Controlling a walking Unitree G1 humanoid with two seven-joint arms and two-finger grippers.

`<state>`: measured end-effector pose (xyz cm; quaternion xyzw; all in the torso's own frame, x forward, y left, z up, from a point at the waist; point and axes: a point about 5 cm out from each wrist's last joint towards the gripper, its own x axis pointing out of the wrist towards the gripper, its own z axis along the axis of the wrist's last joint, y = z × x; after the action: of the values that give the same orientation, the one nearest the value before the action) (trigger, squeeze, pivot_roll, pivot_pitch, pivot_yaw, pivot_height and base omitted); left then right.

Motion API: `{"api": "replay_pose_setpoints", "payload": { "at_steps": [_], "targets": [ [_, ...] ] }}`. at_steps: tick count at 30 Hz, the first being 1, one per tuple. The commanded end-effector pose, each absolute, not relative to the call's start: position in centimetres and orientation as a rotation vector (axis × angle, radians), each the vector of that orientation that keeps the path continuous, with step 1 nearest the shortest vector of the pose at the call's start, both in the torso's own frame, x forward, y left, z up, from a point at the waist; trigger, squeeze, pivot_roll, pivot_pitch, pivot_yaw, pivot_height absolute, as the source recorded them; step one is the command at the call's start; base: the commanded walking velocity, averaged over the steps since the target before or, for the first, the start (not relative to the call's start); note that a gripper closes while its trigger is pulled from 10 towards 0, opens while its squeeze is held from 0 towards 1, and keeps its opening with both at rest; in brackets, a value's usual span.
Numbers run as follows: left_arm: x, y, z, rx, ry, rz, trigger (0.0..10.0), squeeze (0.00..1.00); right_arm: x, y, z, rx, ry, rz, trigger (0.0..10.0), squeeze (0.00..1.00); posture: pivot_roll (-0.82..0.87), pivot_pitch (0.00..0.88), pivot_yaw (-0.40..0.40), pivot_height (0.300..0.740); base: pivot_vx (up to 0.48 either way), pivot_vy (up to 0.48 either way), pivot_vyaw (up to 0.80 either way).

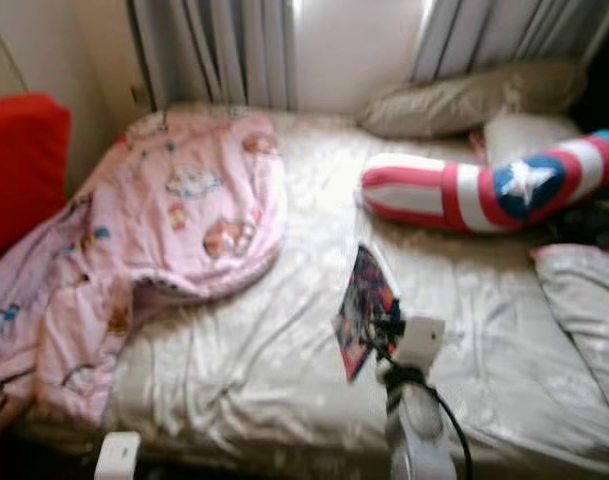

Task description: Clean up the room

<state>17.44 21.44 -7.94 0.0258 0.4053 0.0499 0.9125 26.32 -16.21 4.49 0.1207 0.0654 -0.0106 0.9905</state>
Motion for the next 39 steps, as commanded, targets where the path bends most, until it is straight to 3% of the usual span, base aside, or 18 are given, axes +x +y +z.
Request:
{"api": "replay_pose_setpoints", "payload": {
  "at_steps": [1,22,39],
  "targets": [
    [16.54,21.37,-8.40,0.059,0.870,0.096,10.0,0.00,26.95,-16.21,5.56,0.247,0.078,-0.022,10.0,0.00,0.15,0.076,-0.043,0.740,0.000,-0.330,0.00],
    [16.96,21.46,-8.18,0.058,0.853,0.097,10.0,0.00,26.98,-16.46,5.56,0.244,0.078,-0.038,10.0,0.00,0.15,0.086,-0.043,0.740,0.000,-0.326,0.00],
    [17.28,21.17,-8.13,0.033,0.851,0.116,10.0,0.00,27.03,-16.37,5.51,0.253,0.082,-0.039,10.0,0.00,0.15,0.075,-0.042,0.740,0.000,0.000,0.00]
  ]
}}
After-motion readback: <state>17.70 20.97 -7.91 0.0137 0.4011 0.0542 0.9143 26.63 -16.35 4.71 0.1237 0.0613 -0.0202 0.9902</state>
